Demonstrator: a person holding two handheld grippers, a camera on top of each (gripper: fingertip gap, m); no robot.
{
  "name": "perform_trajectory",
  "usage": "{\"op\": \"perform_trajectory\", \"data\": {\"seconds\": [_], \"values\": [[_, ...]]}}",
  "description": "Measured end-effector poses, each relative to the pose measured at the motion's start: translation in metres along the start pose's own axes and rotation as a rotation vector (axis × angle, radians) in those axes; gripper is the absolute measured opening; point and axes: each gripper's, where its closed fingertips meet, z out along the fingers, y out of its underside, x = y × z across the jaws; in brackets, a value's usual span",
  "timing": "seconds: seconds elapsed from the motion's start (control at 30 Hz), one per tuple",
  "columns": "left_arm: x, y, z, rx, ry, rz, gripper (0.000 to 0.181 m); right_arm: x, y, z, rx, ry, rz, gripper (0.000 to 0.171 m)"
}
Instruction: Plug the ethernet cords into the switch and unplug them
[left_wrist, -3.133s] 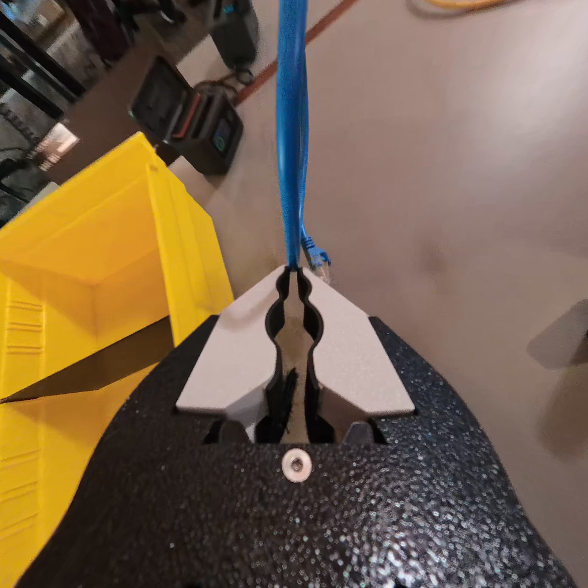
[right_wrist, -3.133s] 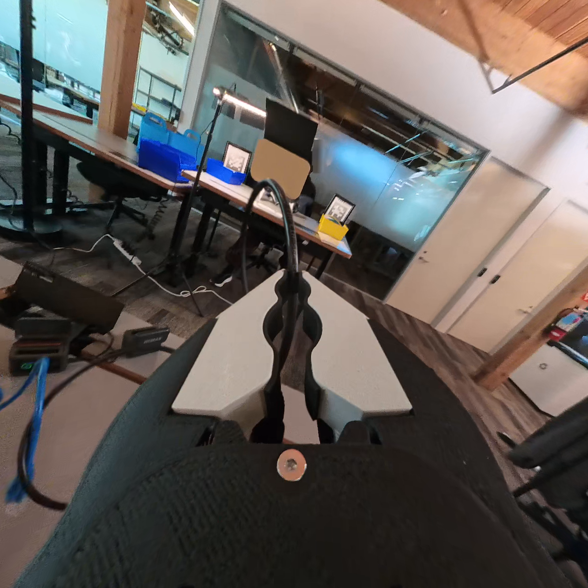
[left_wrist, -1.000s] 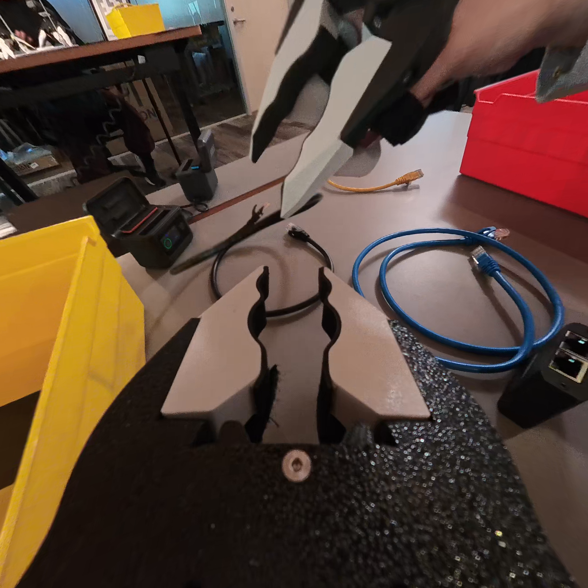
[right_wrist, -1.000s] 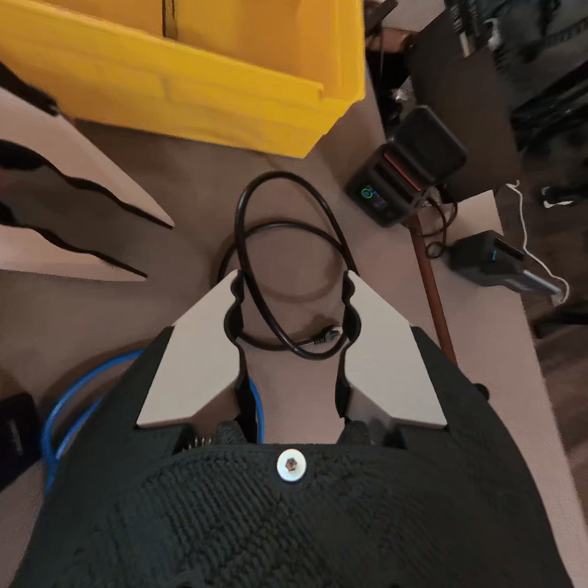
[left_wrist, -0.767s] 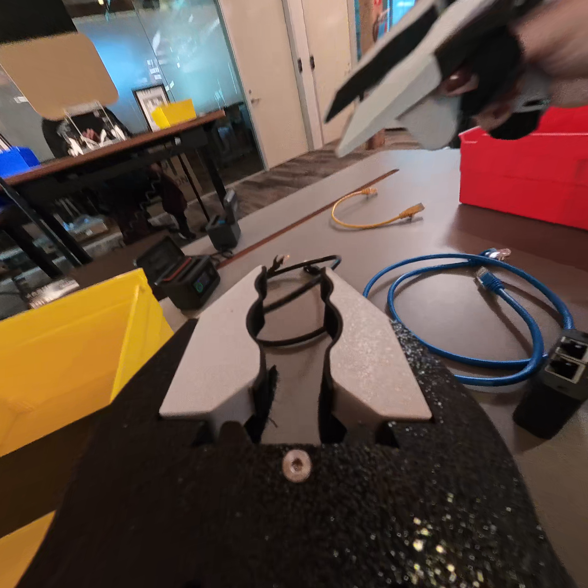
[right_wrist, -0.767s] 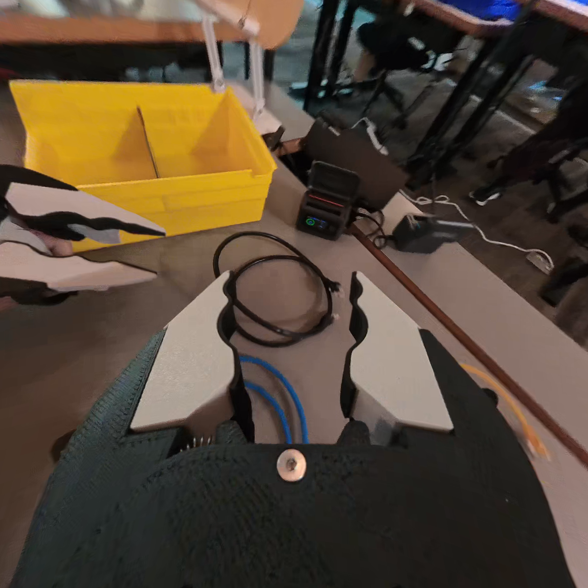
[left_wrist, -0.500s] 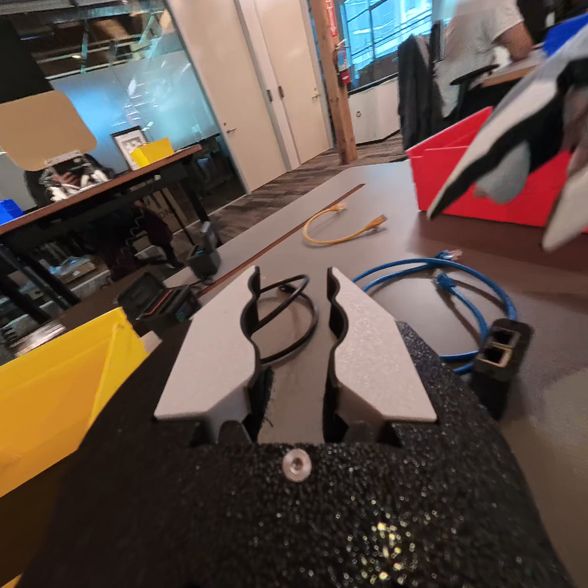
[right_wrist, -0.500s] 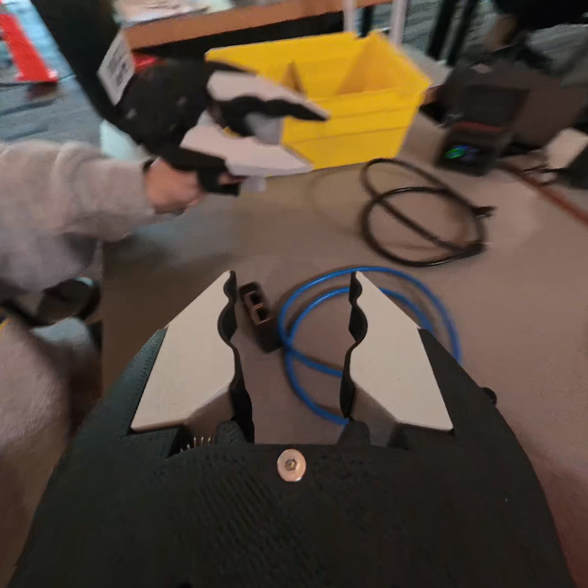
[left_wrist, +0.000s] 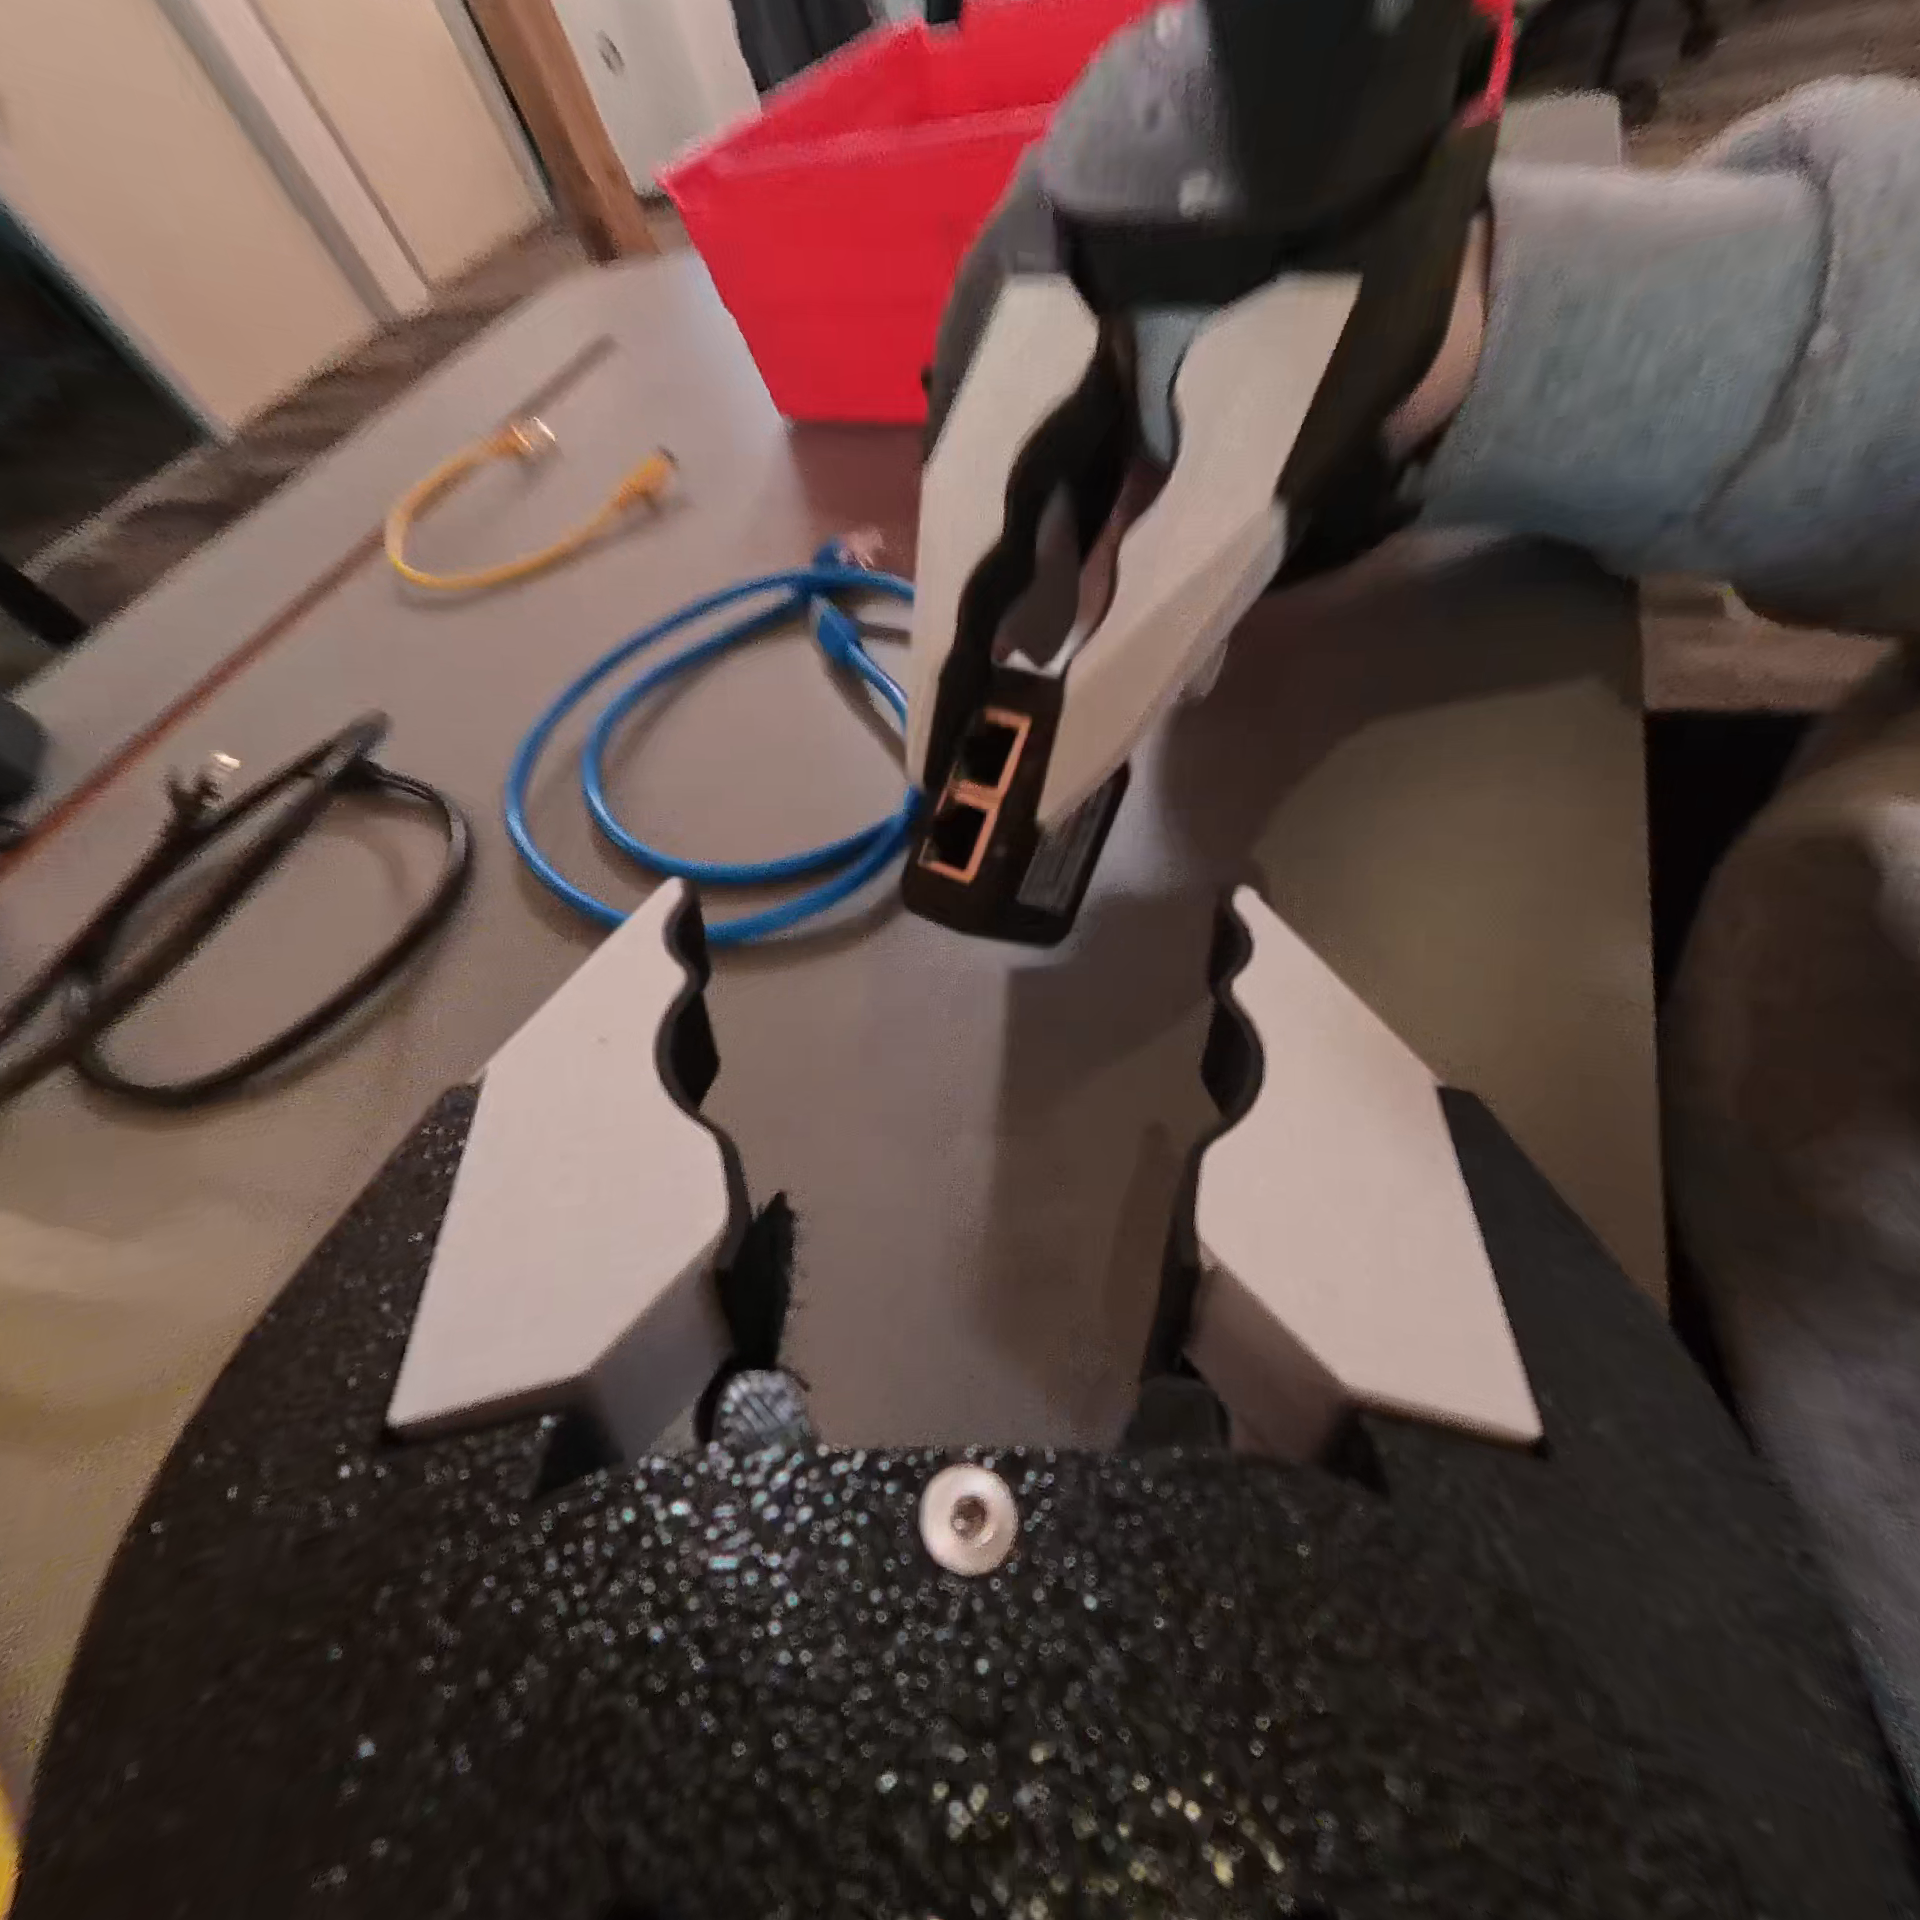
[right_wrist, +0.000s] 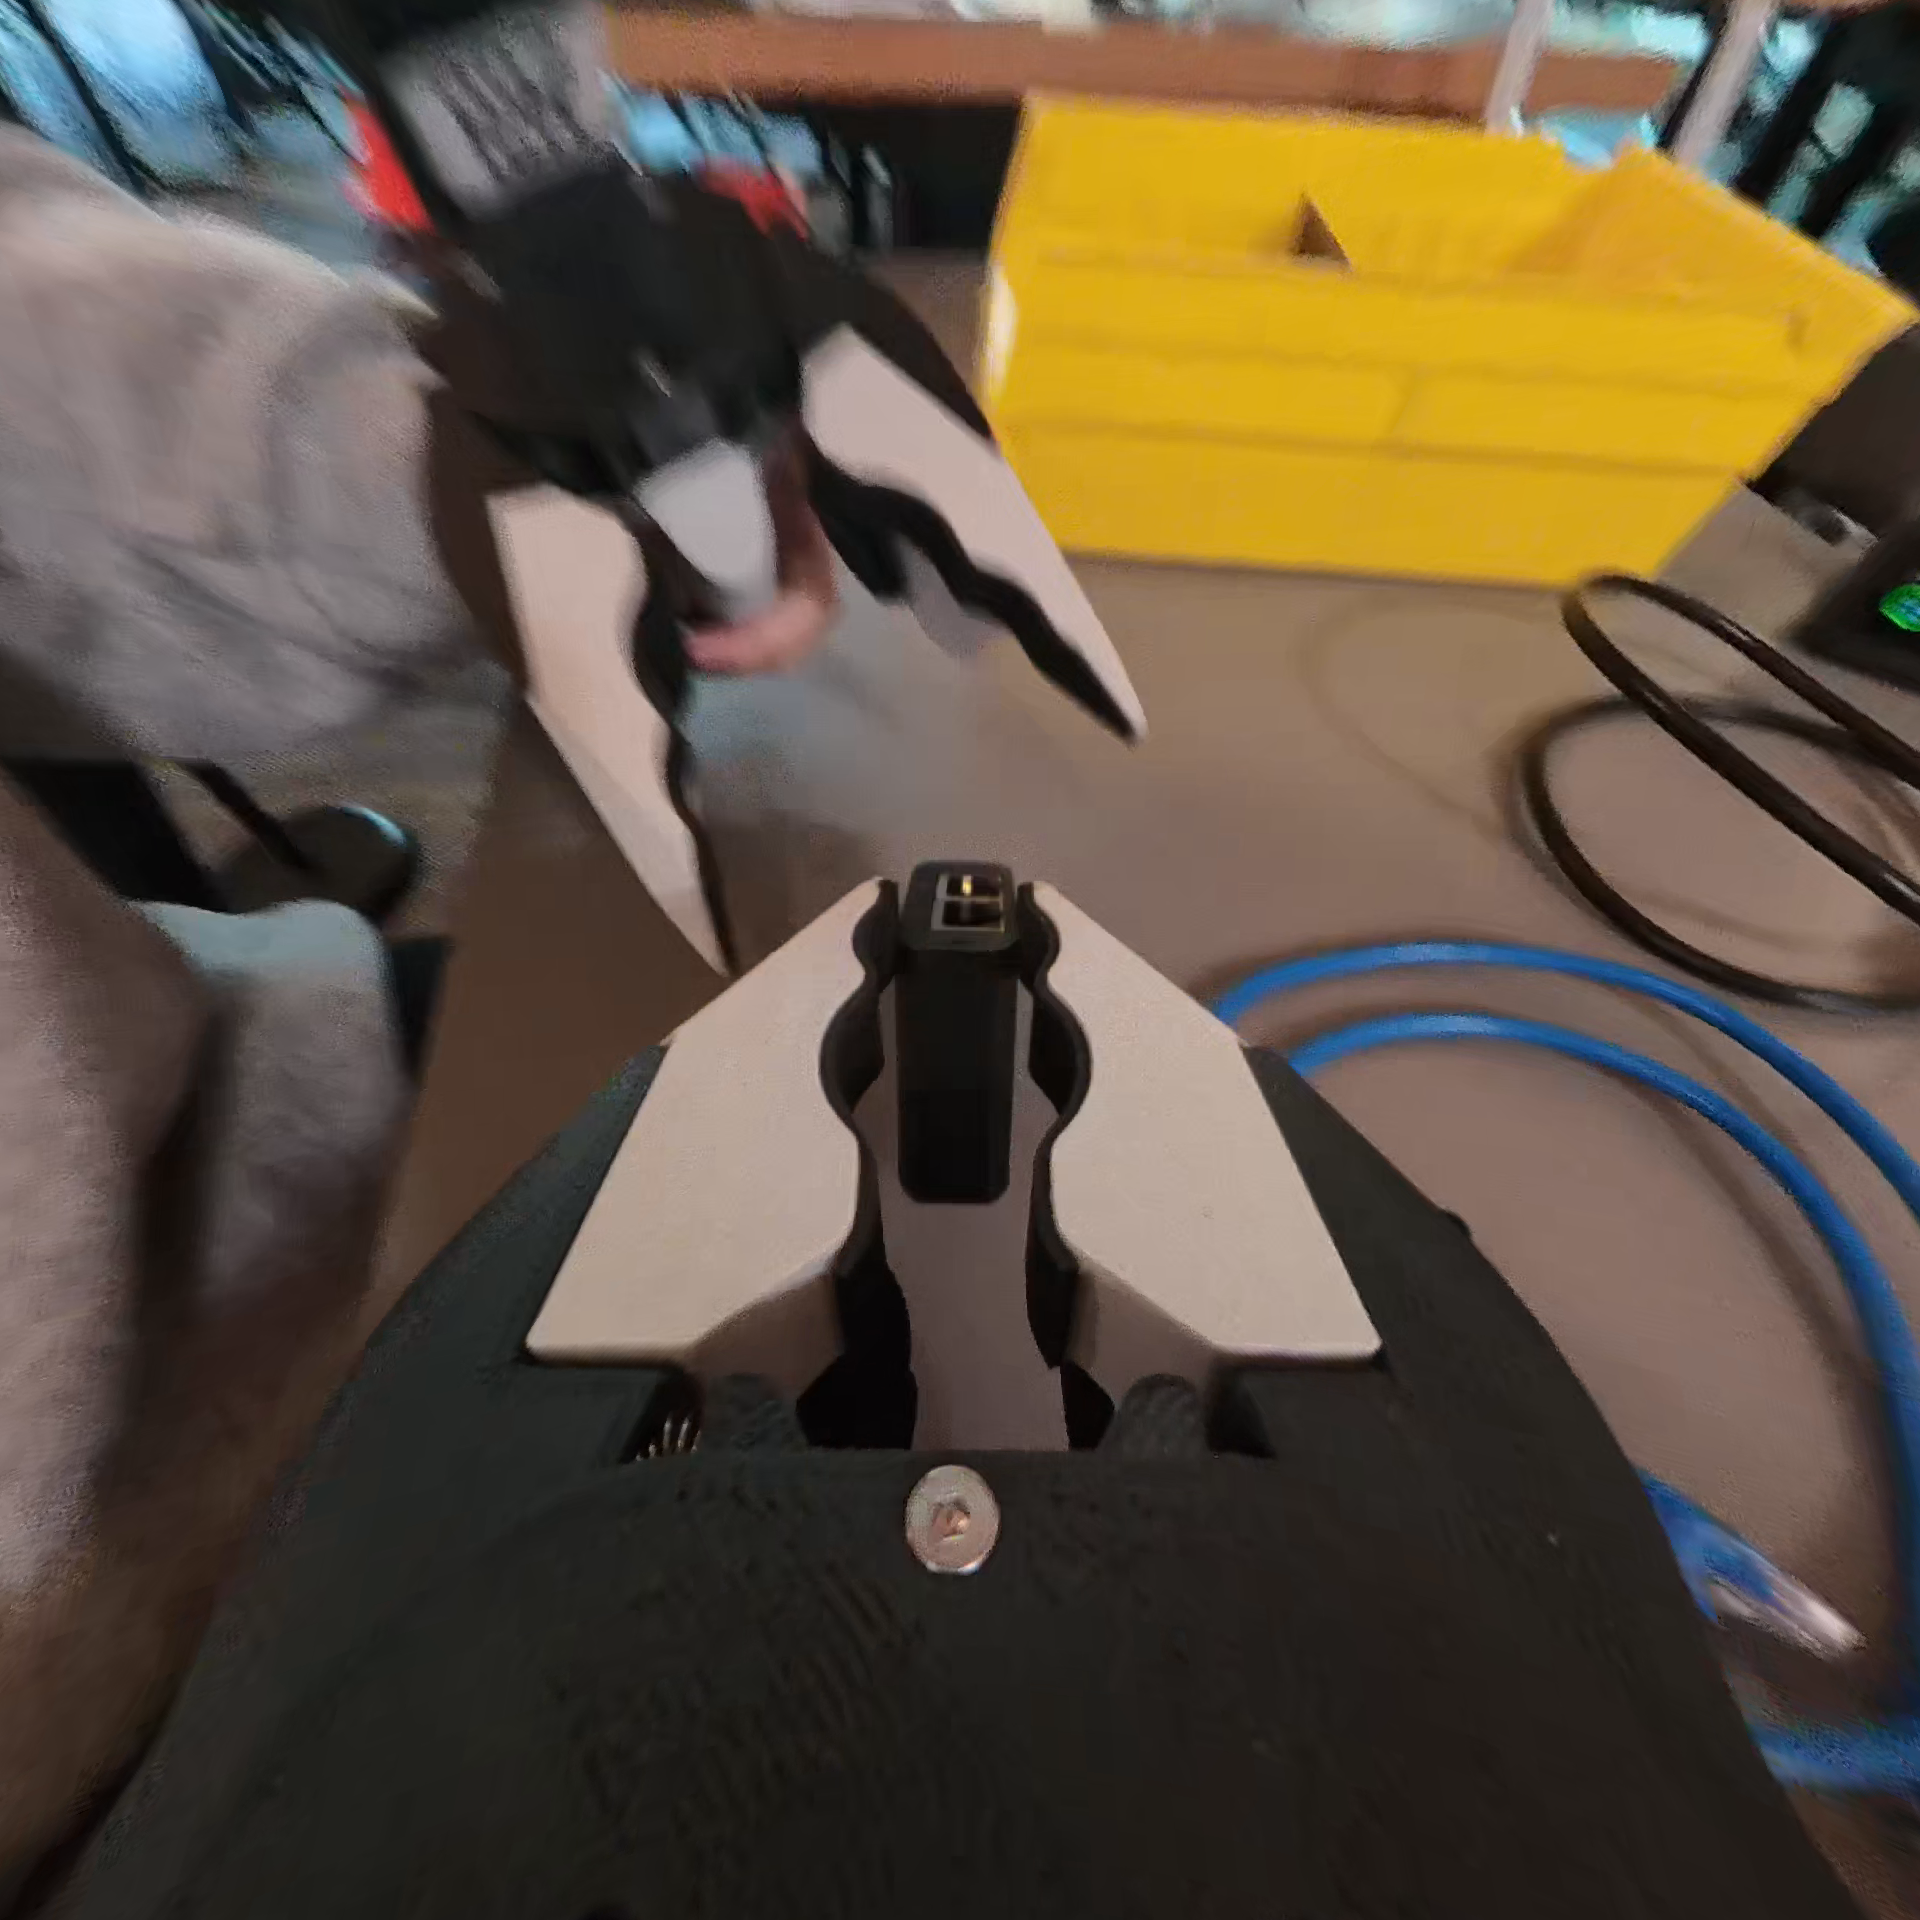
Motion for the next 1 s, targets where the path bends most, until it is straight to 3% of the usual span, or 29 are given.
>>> {"op": "perform_trajectory", "data": {"seconds": [0.1,0.17,0.27,0.4,0.47,0.57,0.63,0.73,0.87,1.0], "values": [[0.022,0.014,0.012,-0.049,0.118,-0.016,0.093,-0.028,-0.016,-0.003,0.138,-0.139,0.036,0.021],[0.039,0.016,0.015,-0.064,0.216,-0.007,0.075,-0.04,-0.019,-0.003,0.171,-0.201,0.047,0.021],[0.06,0.01,0.011,-0.029,0.334,0.021,0.03,-0.051,-0.022,-0.001,0.179,-0.243,0.043,0.021],[0.054,0.007,0.008,-0.014,0.302,0.021,0.021,-0.054,-0.03,-0.002,0.196,-0.222,0.015,0.023],[0.033,0.01,0.008,-0.044,0.19,0.023,0.021,-0.037,-0.041,-0.013,0.229,-0.129,0.014,0.03],[-0.013,0.017,0.003,-0.088,-0.073,0.069,0.021,0.03,-0.053,-0.047,0.264,0.228,0.077,0.031],[-0.039,0.023,-0.005,-0.133,-0.232,0.15,0.021,0.073,-0.042,-0.071,0.18,0.458,0.126,0.03],[-0.066,0.028,-0.016,-0.182,-0.411,0.245,0.021,0.108,-0.014,-0.088,0.013,0.639,0.211,0.03],[-0.087,0.037,-0.02,-0.208,-0.499,0.275,0.021,0.142,0.033,-0.105,-0.213,0.843,0.314,0.026],[-0.091,0.065,-0.011,-0.279,-0.451,0.245,0.021,0.145,0.057,-0.103,-0.375,0.833,0.239,0.02]]}}
